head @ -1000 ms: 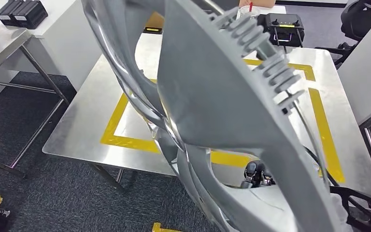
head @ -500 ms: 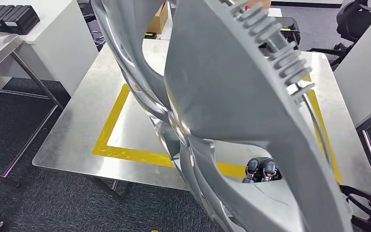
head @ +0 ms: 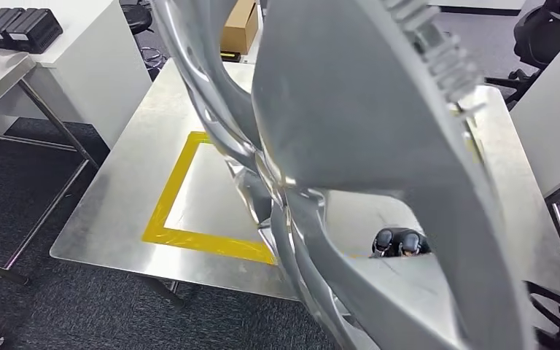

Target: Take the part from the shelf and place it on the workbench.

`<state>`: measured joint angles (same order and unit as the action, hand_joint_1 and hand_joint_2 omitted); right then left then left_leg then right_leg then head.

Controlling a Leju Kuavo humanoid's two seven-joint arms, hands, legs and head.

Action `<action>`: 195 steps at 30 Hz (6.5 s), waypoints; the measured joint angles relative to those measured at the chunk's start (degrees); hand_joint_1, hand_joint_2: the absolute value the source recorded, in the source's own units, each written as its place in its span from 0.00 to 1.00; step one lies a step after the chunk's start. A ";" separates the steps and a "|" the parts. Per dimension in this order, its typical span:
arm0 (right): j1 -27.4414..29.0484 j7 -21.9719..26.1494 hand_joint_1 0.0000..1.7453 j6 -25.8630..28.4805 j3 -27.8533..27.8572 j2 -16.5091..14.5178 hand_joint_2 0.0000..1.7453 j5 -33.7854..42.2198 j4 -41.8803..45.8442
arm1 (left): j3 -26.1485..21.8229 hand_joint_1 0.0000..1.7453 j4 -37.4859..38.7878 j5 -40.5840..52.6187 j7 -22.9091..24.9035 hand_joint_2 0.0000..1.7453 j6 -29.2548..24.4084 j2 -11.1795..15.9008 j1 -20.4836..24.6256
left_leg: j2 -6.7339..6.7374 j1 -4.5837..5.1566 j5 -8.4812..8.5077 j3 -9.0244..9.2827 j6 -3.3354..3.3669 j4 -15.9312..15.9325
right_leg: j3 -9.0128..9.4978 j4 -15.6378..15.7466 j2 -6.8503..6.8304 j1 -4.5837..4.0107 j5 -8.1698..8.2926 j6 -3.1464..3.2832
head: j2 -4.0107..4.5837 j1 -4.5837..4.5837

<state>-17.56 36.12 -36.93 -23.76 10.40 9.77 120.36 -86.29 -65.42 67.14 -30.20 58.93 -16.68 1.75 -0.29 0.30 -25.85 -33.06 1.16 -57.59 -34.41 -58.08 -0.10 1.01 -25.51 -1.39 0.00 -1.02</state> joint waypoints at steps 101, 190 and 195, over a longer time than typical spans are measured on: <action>6.70 -16.45 0.00 46.02 19.47 5.46 0.00 -57.29 -19.68 | 0.13 0.00 -0.57 -1.86 -4.10 0.00 1.33 -3.12 -0.72 | 0.12 -0.73 -7.15 -8.10 -1.50 -16.40 | 1.53 0.37 -0.01 0.38 -0.76 1.28 | 0.00 -0.87; 20.87 -19.24 0.00 -2.61 100.99 -9.42 0.00 -99.36 -91.29 | 0.15 0.00 17.86 3.33 -9.19 0.00 -10.32 2.19 -1.06 | 1.21 -0.31 -3.39 -4.84 -1.27 -5.96 | 6.81 2.76 -0.92 0.34 -3.00 1.64 | -0.02 -0.50; 20.45 -19.16 0.00 -0.97 101.59 -8.45 0.00 -99.71 -94.51 | 0.17 0.00 19.69 4.30 -9.49 0.00 -10.23 2.95 -1.03 | 0.72 -0.88 -5.33 -2.22 -1.72 -13.84 | 2.48 2.14 -0.68 0.29 0.39 1.23 | -0.02 -0.53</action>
<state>2.89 16.97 -37.90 77.83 1.95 -89.94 25.85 -86.12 -45.73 71.44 -39.69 48.70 -13.73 0.73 0.44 -0.58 -31.17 -35.28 -0.56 -71.43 -31.93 -55.93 -0.78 1.30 -25.12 -0.16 -0.02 -1.55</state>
